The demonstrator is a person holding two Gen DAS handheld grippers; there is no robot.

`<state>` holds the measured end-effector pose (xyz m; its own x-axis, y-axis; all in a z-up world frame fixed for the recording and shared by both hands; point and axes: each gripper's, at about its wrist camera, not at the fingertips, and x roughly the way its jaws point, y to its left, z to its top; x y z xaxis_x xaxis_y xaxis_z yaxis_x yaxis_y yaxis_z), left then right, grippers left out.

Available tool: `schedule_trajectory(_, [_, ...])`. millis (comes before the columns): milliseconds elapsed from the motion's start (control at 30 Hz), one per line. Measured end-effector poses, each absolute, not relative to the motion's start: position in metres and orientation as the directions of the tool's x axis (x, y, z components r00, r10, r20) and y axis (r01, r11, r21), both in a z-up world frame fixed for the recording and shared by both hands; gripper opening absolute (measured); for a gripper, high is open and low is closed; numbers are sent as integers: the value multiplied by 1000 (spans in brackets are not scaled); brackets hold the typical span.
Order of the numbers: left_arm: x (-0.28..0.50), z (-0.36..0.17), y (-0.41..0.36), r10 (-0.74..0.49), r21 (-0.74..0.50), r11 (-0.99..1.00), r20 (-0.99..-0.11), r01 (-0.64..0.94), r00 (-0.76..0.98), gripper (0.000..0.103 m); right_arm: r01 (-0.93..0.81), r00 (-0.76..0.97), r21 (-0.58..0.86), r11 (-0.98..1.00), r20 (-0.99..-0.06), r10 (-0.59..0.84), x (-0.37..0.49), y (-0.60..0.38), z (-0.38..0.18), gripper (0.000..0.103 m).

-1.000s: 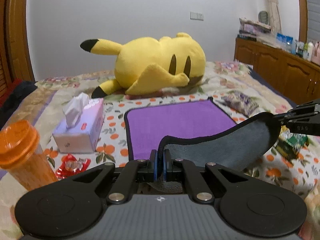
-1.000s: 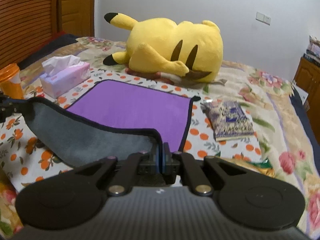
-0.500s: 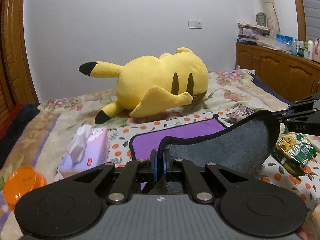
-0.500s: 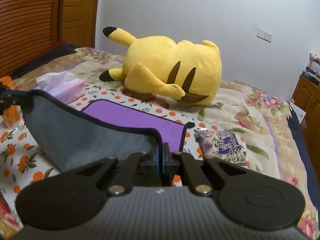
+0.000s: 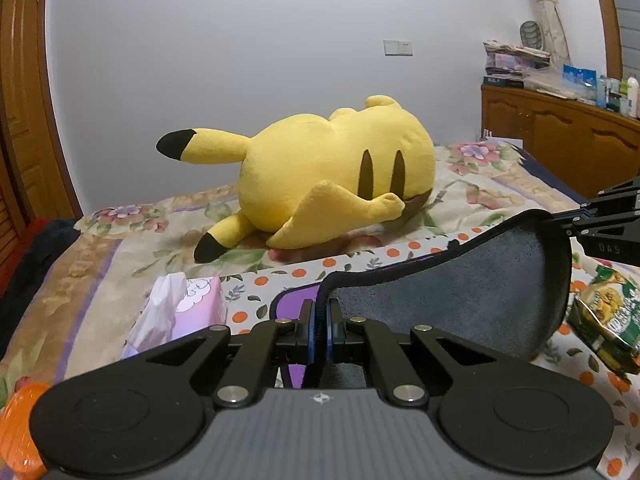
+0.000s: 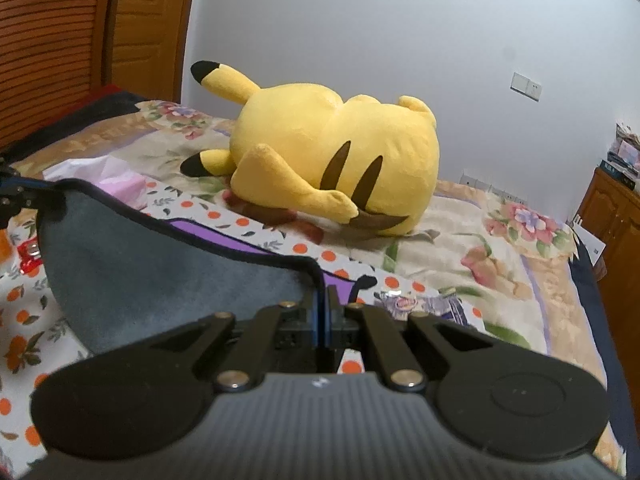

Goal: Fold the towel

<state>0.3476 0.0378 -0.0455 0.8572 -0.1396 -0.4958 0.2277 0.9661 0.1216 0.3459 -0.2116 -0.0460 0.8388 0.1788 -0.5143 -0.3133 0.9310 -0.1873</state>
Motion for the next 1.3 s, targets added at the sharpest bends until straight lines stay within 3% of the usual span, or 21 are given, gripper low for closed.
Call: schedule_trajectory(1300, [440,-65,24,-61,240,952,-459,189,886,6,-206,885,-221,953,-458,85,431,-203,-79,3])
